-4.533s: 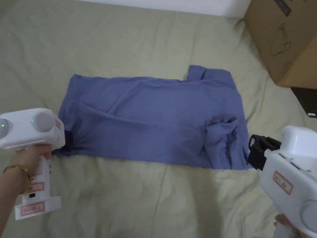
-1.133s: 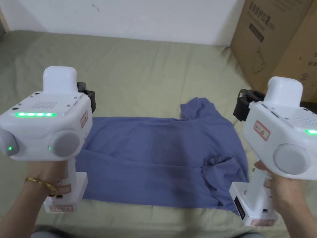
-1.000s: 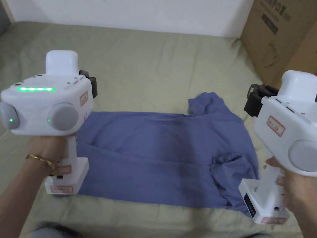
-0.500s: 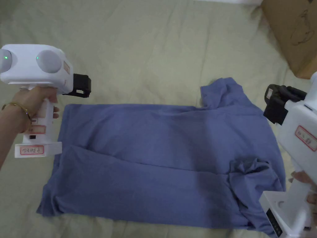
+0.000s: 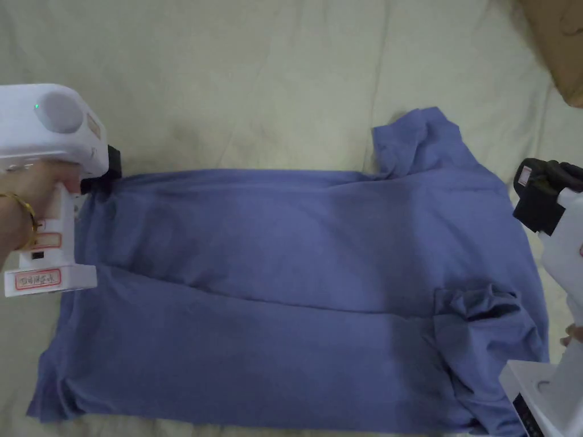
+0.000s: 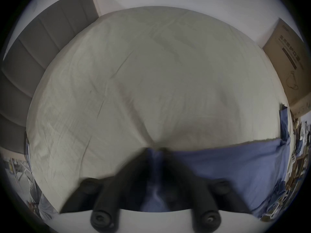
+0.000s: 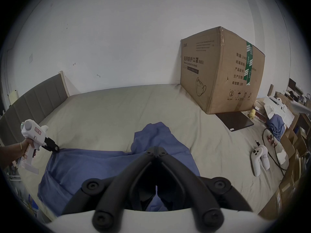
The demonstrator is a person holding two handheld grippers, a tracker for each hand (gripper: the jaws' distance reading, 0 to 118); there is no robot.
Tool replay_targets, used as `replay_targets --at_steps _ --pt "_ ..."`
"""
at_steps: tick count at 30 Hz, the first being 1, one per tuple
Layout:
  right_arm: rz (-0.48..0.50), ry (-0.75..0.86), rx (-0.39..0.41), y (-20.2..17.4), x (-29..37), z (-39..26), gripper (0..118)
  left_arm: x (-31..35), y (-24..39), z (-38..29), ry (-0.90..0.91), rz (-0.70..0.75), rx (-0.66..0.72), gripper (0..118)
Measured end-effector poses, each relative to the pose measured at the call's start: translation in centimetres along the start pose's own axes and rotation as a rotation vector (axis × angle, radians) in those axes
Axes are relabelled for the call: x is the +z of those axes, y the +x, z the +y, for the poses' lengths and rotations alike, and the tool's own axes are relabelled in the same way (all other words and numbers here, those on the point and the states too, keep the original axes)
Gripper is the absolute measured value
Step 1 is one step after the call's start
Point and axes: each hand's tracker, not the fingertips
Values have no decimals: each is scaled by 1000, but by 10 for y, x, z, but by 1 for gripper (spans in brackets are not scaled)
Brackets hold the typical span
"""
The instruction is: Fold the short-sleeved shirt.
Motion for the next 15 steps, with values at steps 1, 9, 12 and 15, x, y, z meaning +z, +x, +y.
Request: replay_targets --at_steps 1,9,12,15 --pt "1 -1 -1 0 0 0 0 4 2 -1 24 -28 -11 1" --pt "2 -98 26 20 -32 34 0 59 -7 -12 251 -91 -39 1" --pt "6 -194 1 34 -65 57 17 76 -9 -20 278 -99 -46 1" --pt "9 -322 38 43 -105 72 107 86 -9 -27 294 -106 -48 1"
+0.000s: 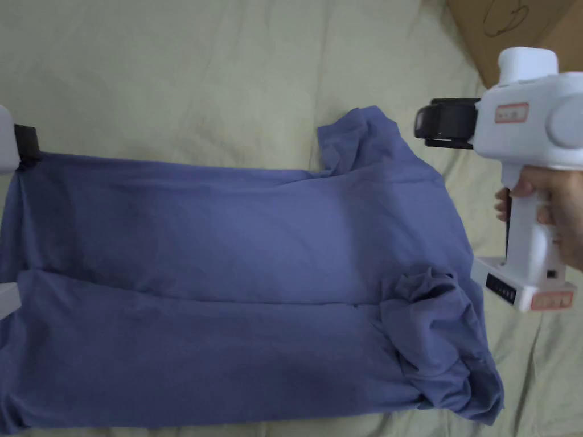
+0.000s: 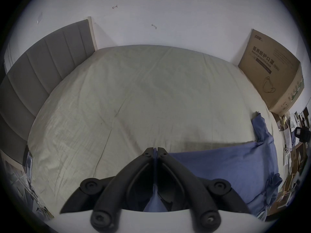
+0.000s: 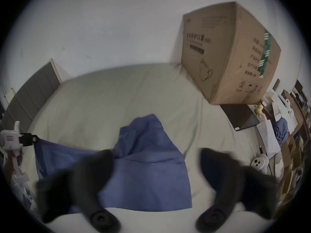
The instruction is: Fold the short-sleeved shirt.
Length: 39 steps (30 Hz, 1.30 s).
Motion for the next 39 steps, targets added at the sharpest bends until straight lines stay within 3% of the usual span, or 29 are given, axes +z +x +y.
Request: replay_targets --at_steps 1,2,6,10,13,16,19,20,21,22,23,28,31,39 --pt "1 -40 13 2 -12 5 118 3 -1 -1 4 -4 5 1" --pt "2 -9 13 7 -21 9 112 2 -3 -1 5 -10 15 1" --pt "-67 -201 59 19 -79 15 115 0 -9 -1 -8 -16 32 1" --pt "-136 -325 57 29 -135 3 115 -3 -10 -1 11 -16 29 1" --pt "-169 -334 15 35 -160 -3 112 -4 -9 -4 27 -26 38 1" --pt "-143 -327 -77 39 -176 -1 100 -6 -12 -5 32 -37 49 1" --pt "-110 -349 -98 36 -184 -4 83 -13 -12 -7 37 -28 50 1" --pt "-115 -343 -95 34 -182 -5 70 -16 -12 -7 30 -26 51 1" --pt "-112 -339 -90 33 -178 -4 54 -18 -12 -7 24 -29 54 1" --pt "-104 -339 -78 32 -172 -2 20 -19 -12 -8 23 -32 58 1" --pt "-100 -335 -59 30 -166 -1 0 -19 -9 -9 21 -31 61 1" --pt "-119 -303 -46 25 -134 13 0 -10 -9 -10 15 -34 71 1" --pt "-57 -248 -90 32 -93 19 0 14 -7 -12 33 -32 63 1" --pt "11 -57 -71 42 42 3 0 95 -3 -30 91 -65 90 1"
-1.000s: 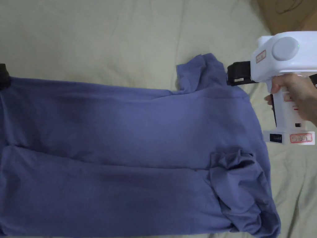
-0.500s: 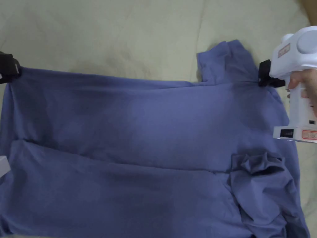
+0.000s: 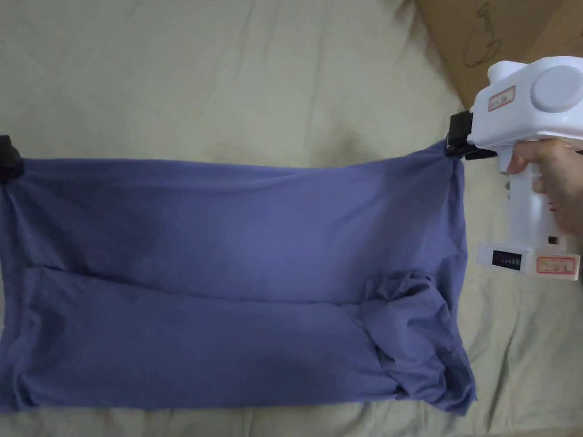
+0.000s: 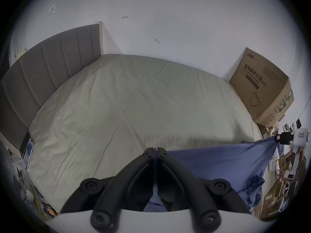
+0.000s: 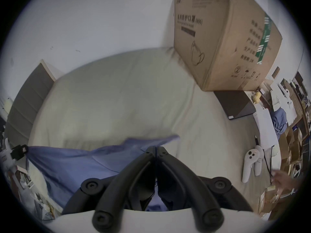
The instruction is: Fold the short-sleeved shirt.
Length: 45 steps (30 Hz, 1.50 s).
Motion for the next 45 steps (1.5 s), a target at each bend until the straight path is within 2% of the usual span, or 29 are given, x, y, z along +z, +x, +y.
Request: replay_targets --at_steps 7,12,15,19,20,22,23,24,25,26,28,30,35,40,42,43,44,45 --pt "36 69 -42 23 77 -87 0 65 -2 -47 42 -12 -6 1" --pt "39 41 -93 39 90 -163 0 85 -17 -97 21 5 20 1" --pt "45 -12 -152 47 88 -204 0 87 -23 -135 -30 33 33 1" --pt "46 -63 -183 47 81 -245 0 76 -43 -175 -157 42 139 8" --pt "41 -63 -180 46 81 -252 0 73 -51 -181 -168 53 170 25" --pt "28 -50 -178 42 86 -259 4 76 -57 -188 -168 68 179 70" --pt "24 -37 -165 41 92 -258 24 80 -59 -189 -162 76 180 97" --pt "17 -17 -140 40 98 -255 50 84 -61 -187 -139 82 184 108" --pt "6 6 -105 38 104 -252 86 93 -62 -181 -77 78 186 110" --pt "-21 30 -81 36 112 -248 116 103 -61 -174 -23 79 200 110" --pt "-64 174 -42 30 137 -236 111 121 -55 -159 99 74 215 110" --pt "-93 266 -6 22 160 -223 113 141 -42 -144 231 42 185 109" --pt "-58 578 21 -10 213 -214 118 178 5 -128 451 -5 49 110" --pt "-30 702 43 -45 236 -218 117 194 50 -140 592 33 -130 106" --pt "-20 729 52 -55 237 -222 109 198 64 -148 632 69 -192 91" --pt "-12 735 49 -56 236 -224 98 199 68 -152 638 67 -197 77" --pt "4 738 41 -59 237 -225 72 198 71 -156 631 54 -195 55" --pt "15 736 34 -62 237 -225 72 199 72 -157 627 38 -200 55"
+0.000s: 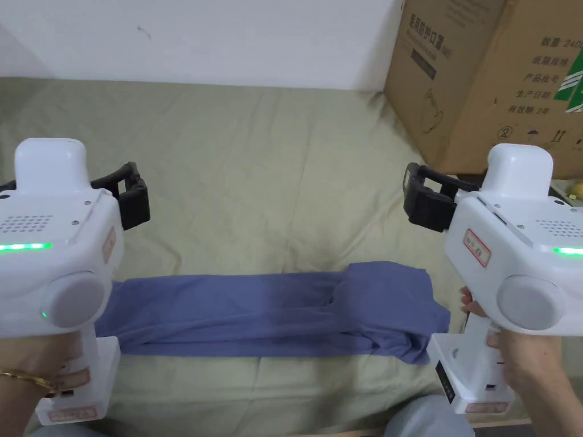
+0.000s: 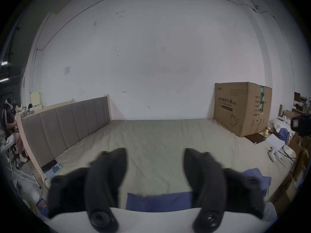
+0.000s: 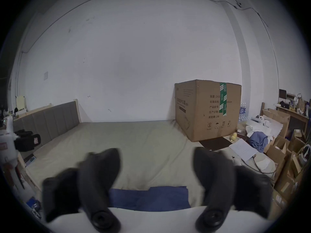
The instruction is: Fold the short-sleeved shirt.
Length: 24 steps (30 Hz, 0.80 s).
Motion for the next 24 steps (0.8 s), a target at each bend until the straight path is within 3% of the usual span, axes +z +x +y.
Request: replay_targets --at_steps 1,2,4,5,9,16,19,21,22,23,24 --pt "10 -2 -15 -1 0 -1 65 1 2 -2 2 -11 1 49" --pt "15 -5 -36 1 -1 -5 51 2 4 -3 3 -17 -6 37" --pt "-5 -5 -53 -1 -1 -8 16 2 8 -8 8 -12 -18 2" --pt "-11 -3 -59 1 -2 -11 3 4 8 -9 12 -15 -18 0" --pt "-2 -24 -99 6 -5 -16 0 4 7 -13 -9 -74 -5 0" --pt "-6 -38 -76 5 -10 -20 0 -6 -14 -15 -56 -59 33 0" --pt "2 -52 -62 3 -14 -20 0 -25 -37 -9 -200 -85 58 0" --pt "6 -61 -50 1 -18 -21 0 -42 -64 -6 -337 -150 171 29" --pt "3 -67 -42 -2 -20 -21 0 -52 -84 -8 -412 -197 263 56" --pt "-1 -72 -35 -3 -22 -22 0 -63 -98 -11 -468 -214 337 92" --pt "-5 -73 -33 -5 -25 -23 0 -71 -112 -17 -518 -213 390 107"
